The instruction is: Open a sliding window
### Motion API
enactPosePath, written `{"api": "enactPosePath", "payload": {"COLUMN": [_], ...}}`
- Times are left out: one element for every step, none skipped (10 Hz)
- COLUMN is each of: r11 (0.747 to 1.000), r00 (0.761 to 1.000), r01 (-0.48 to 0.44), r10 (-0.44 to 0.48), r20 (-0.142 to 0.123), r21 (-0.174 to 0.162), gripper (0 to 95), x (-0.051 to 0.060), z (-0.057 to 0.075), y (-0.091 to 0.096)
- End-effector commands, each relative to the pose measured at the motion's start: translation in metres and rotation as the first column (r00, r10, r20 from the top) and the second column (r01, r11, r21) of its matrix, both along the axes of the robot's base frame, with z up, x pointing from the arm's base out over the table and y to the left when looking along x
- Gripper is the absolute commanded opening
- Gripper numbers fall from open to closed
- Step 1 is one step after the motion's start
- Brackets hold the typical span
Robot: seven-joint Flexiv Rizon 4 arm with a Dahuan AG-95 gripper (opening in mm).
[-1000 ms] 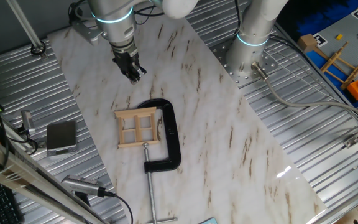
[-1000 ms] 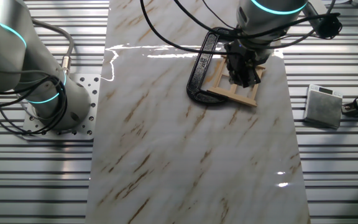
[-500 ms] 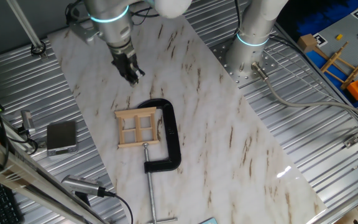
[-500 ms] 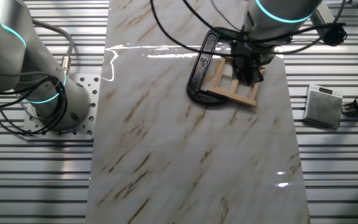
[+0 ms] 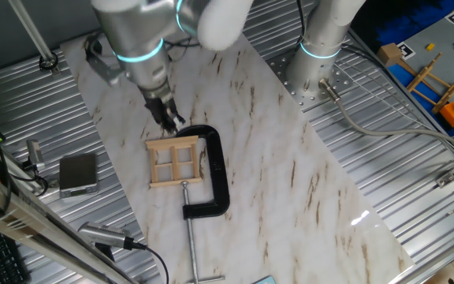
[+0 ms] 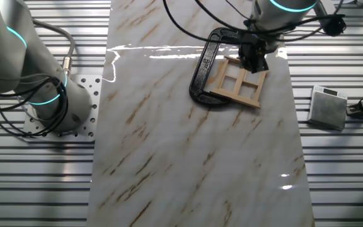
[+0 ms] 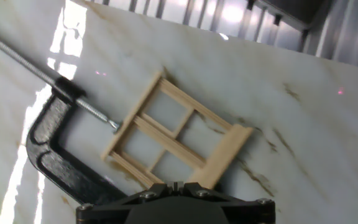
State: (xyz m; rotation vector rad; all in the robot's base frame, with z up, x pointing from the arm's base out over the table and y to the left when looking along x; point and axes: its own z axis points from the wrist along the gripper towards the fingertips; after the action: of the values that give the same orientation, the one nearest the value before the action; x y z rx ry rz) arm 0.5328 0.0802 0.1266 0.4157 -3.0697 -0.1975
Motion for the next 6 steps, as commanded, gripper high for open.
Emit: {"api": "enactPosePath", "payload": {"r11": [1.0,1.0,0.999,0.999,0.999,0.999], "r00": [1.0,1.0,0.999,0.999,0.999,0.999], "r01": [0.018,0.023,0.033,0.042,0.046,0.05], "r10": [-0.018,-0.023,-0.033,-0.042,-0.046,-0.05], "r20": [-0.002,-0.002,-0.001,-0.004,-0.007,-0.006], "r21": [-0.002,-0.004,-0.005,-0.008,-0.011,-0.016], "gripper": [0.0,0.0,0.0,0.0,0.0,0.0], "x": [0.002,0.001,0.0,-0.003,-0.005,-0.008], "z": [-0.009,-0.011,-0.014,-0.013,-0.014,-0.016], "y": [0.014,0.018,0.025,0.033,0.037,0.04]}}
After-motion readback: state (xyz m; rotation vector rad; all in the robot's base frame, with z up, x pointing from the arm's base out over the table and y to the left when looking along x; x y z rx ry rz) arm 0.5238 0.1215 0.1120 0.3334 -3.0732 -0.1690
